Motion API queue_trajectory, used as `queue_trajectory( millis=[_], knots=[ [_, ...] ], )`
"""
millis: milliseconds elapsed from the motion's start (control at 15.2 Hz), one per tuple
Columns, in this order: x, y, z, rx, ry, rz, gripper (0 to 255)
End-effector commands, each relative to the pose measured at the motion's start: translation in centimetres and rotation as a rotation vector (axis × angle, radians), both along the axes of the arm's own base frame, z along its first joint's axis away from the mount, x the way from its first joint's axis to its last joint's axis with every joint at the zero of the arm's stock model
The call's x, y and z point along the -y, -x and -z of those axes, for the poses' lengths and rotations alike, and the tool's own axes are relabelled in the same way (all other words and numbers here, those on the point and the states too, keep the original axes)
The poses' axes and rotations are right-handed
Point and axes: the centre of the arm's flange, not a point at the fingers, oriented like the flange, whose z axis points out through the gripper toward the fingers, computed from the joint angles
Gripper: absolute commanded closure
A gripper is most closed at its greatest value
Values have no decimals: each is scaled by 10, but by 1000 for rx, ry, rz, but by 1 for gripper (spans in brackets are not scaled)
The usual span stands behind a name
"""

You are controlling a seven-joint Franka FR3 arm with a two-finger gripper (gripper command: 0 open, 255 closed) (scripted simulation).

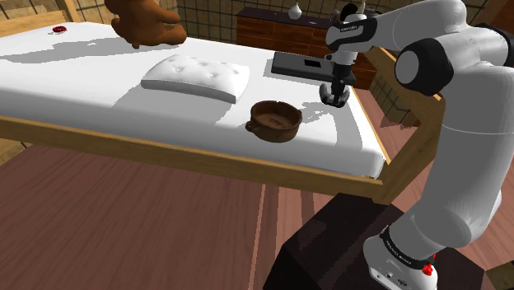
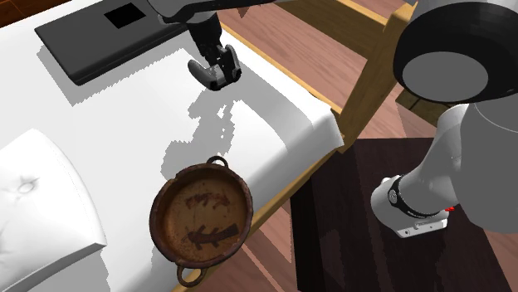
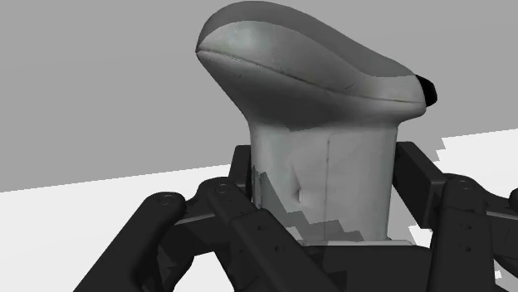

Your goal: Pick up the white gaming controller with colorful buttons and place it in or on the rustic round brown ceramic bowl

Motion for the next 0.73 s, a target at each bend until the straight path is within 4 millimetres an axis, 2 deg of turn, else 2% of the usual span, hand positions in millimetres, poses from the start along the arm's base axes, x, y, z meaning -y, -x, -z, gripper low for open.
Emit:
queue_trajectory(
  millis=[0,132,660],
  knots=[
    [1,0,1,-1,0,1,255],
    [1,0,1,-1,0,1,255],
    [1,0,-42,-1,0,1,255]
  ],
)
